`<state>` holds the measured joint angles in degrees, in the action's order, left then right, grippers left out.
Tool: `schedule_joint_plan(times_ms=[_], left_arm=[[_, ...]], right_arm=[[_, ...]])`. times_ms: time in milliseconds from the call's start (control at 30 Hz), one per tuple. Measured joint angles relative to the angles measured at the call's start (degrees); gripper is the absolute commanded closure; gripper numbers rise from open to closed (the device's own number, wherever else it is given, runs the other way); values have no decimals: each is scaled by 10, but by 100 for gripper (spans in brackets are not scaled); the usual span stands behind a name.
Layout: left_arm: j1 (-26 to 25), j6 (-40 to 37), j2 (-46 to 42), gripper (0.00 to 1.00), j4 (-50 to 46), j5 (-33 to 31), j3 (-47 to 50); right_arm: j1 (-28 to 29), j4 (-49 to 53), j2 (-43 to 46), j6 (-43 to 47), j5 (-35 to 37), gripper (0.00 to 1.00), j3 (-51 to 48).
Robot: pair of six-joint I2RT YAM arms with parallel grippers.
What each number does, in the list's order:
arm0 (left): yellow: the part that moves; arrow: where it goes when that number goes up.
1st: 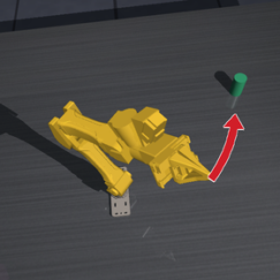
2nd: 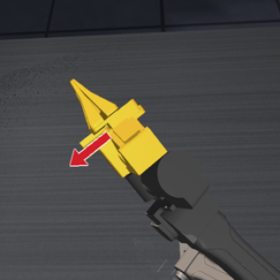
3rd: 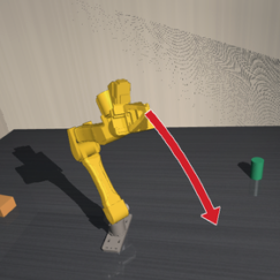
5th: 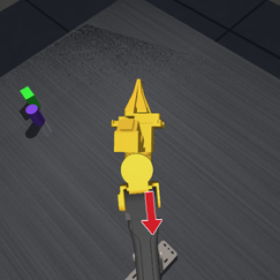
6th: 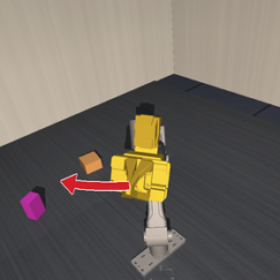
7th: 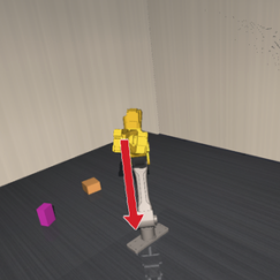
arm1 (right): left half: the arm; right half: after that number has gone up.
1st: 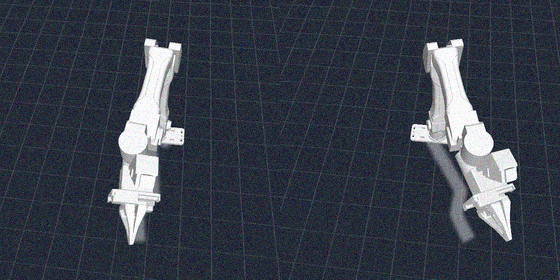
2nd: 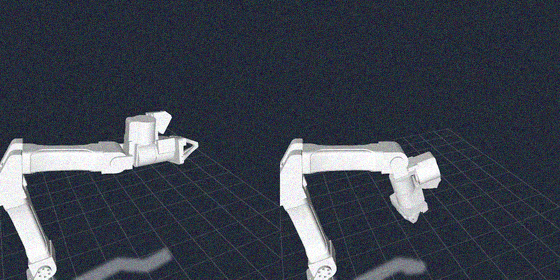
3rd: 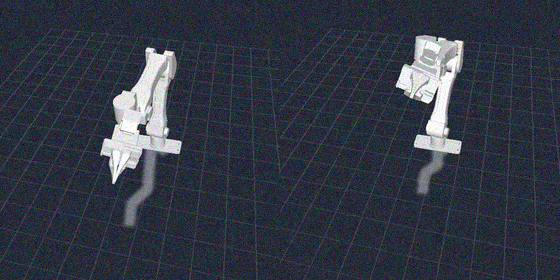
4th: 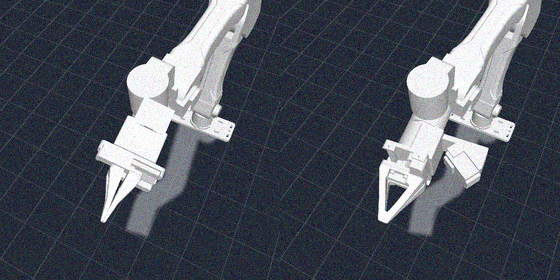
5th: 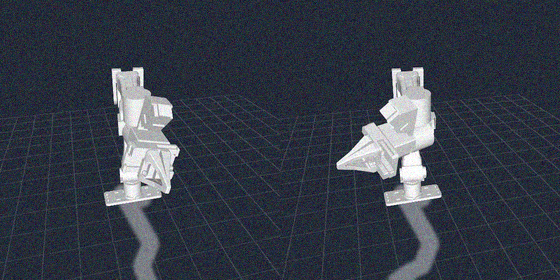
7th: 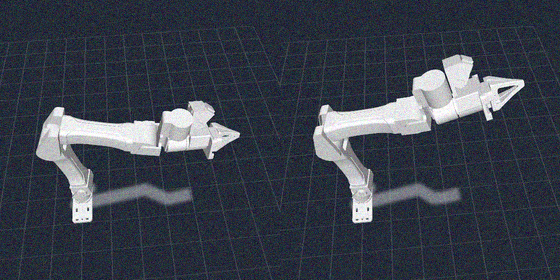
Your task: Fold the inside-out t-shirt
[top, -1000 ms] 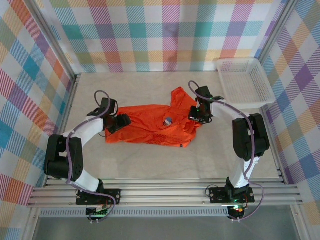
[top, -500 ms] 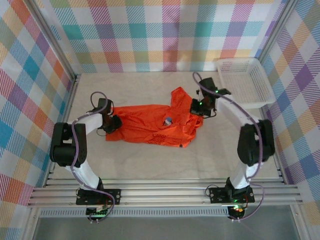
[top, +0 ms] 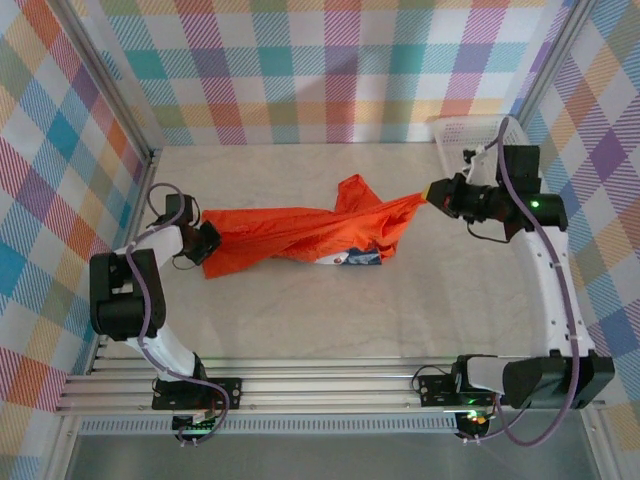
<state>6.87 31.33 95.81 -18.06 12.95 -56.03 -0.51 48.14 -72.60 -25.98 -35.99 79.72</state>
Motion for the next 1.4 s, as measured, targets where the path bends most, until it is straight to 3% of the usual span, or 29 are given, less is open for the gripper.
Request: schedule_joint_plan(times_ms=[133, 233, 300, 367, 467, 633, 800, 1100, 1233, 1400], left_arm=[[-14, 4, -21, 100, 0, -1, 0], [-42, 4, -26, 100, 0, -3, 0], [-66, 6, -26, 100, 0, -4, 0], [-84, 7, -26, 100, 0, -4, 1], [-105, 7, -26, 100, 0, -5, 7], [-123, 7, -32, 100, -5, -6, 15], [-131, 6, -34, 100, -5, -6, 15], [-136, 7, -34, 100, -12, -6, 18], [-141, 9, -34, 100, -12, -6, 23], [-149, 8, -34, 100, -12, -6, 23]], right_arm=[[-1, -41, -61, -26, -30, 100, -37], [16, -73, -133, -35, -14, 100, -35], [36, -74, -199, -31, 26, 70, -16], [54, -75, -266, -18, 76, 60, 9], [73, -78, -330, -3, 147, 58, 16], [107, -76, -310, 12, 225, 75, -13], [137, -87, -268, 16, 257, 76, -41], [143, -126, -344, 23, 264, 60, -33], [190, -155, -341, 8, 264, 55, -70], [238, -159, -331, -7, 268, 40, -124]])
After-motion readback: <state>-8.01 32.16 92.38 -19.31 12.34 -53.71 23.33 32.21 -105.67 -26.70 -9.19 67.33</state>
